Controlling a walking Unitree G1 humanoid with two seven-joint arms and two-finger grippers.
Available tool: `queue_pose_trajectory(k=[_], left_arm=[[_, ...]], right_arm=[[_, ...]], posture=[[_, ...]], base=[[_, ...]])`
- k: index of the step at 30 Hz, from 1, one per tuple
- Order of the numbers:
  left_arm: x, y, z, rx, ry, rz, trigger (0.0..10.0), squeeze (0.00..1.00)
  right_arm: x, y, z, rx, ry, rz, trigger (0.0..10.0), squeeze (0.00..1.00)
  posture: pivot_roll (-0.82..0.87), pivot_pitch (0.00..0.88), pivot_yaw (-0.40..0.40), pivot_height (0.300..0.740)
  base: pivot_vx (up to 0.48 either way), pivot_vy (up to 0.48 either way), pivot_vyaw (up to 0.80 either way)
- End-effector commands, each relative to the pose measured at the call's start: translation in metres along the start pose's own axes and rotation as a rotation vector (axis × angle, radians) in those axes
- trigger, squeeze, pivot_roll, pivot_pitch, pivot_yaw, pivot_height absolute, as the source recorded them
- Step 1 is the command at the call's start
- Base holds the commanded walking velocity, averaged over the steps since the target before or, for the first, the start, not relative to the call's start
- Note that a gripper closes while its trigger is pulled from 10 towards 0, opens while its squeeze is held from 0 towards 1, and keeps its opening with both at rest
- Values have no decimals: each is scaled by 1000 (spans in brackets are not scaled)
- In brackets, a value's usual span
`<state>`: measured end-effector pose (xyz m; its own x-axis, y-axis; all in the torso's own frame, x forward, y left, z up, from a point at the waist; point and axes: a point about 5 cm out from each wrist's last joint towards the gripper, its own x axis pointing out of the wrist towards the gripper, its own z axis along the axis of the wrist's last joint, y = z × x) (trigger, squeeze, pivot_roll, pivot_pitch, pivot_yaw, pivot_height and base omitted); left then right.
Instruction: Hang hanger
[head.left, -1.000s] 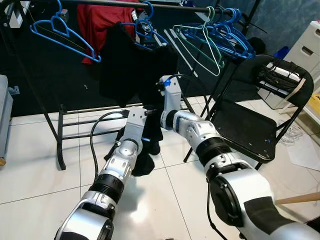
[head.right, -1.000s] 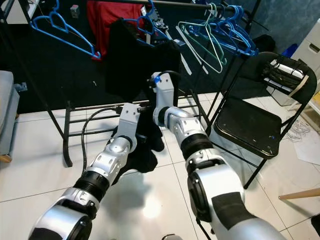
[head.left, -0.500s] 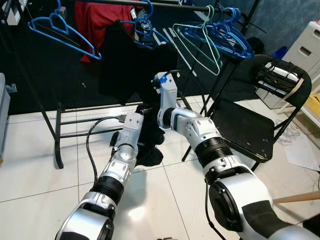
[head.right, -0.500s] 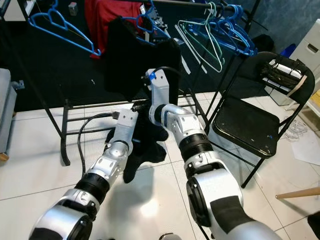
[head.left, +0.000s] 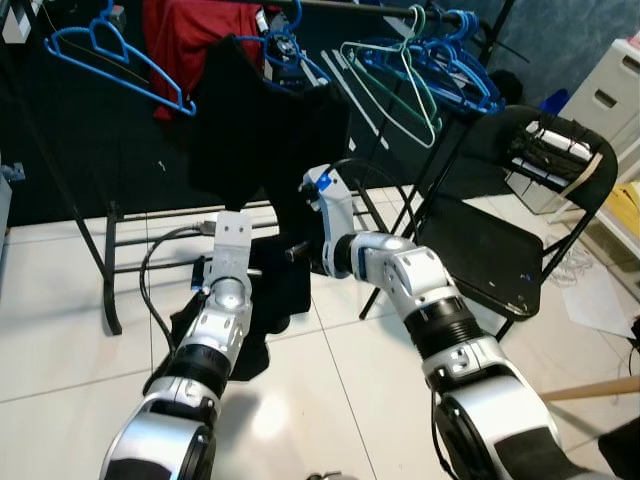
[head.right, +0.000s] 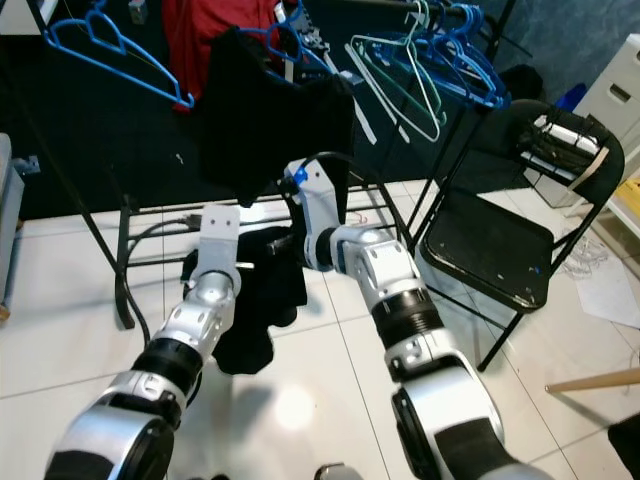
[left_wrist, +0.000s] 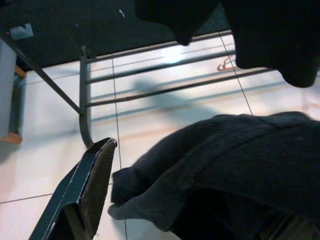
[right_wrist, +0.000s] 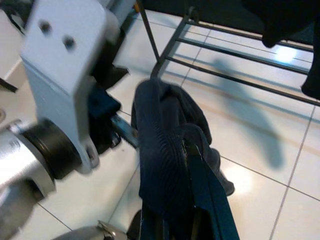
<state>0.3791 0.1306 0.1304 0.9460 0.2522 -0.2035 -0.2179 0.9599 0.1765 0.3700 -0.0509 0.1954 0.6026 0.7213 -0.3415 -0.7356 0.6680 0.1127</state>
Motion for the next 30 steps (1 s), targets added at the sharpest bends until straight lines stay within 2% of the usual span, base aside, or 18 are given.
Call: queue_pose_trajectory(k=[1,3,5,8,10,11,12,13,15,18,20,22,23,25,27,28,29,30], left_arm=[[1,5,3,-7,-15,20,10000,0],[2,8,7,2,-32,16,10000,0],[-3,7,21,20,-129,-63,10000,0],[-7,5,27,26,-174,-107,10000,0],[-18,-3,35,19,-262,-256,10000,0],[-18,-3,35,19,-262,-256,10000,0],[-25,-7,36,17,-297,-353,10000,0],[-25,-7,36,17,-297,-353,10000,0],[-34,-13,36,7,-327,-480,10000,0],[-48,-23,28,10,-314,-649,10000,0],[-48,-23,28,10,-314,-649,10000,0],[-58,-30,25,17,-309,-732,10000,0],[-58,-30,25,17,-309,-732,10000,0],[-67,-36,18,78,-282,-800,10000,0],[-67,-36,18,78,-282,-800,10000,0],[-66,-36,13,116,-257,-797,10000,0],[-66,-36,13,116,-257,-797,10000,0],[-63,-33,6,184,-213,-764,10000,0]], right_arm=[[-4,-2,-4,-27,18,-6,0,0],[-5,-5,-5,-40,25,-18,0,0],[-9,-12,-8,-81,38,-51,0,0],[-10,-15,-9,-99,44,-62,0,0],[-14,-22,-11,-134,56,-90,0,0],[-14,-22,-11,-134,56,-90,0,0],[-16,-26,-12,-138,59,-104,0,0],[-16,-26,-12,-138,59,-104,0,0],[-20,-28,-12,-140,64,-116,0,0],[-22,-29,-11,-141,65,-119,0,0],[-22,-29,-11,-141,65,-119,0,0],[-22,-29,-10,-142,63,-118,0,0],[-22,-29,-10,-142,63,-118,0,0],[-21,-30,-9,-142,60,-121,0,0],[-21,-30,-9,-142,60,-121,0,0],[-21,-31,-8,-141,57,-125,0,0],[-21,-31,-8,-141,57,-125,0,0],[-22,-33,-6,-133,42,-142,0,0]], posture=[[-171,164,-163,740],[-168,165,-163,740],[-163,164,-166,740],[-163,164,-166,740],[-162,163,-166,740],[-162,163,-166,740],[-161,166,-164,740],[-161,166,-164,740],[-161,166,-165,740],[-163,166,-164,740],[-163,166,-164,740],[-163,166,-164,740],[-163,166,-164,740],[-163,166,-164,740],[-163,166,-164,740],[-165,167,-168,740],[-165,167,-168,740],[-165,167,-167,740]], base=[[0,0,0],[0,0,0],[0,0,0],[0,0,0],[0,0,0],[0,0,0],[0,0,0],[0,0,0],[0,0,0],[0,0,0],[0,0,0],[0,0,0],[0,0,0],[0,0,0],[0,0,0],[0,0,0],[0,0,0],[0,0,0]])
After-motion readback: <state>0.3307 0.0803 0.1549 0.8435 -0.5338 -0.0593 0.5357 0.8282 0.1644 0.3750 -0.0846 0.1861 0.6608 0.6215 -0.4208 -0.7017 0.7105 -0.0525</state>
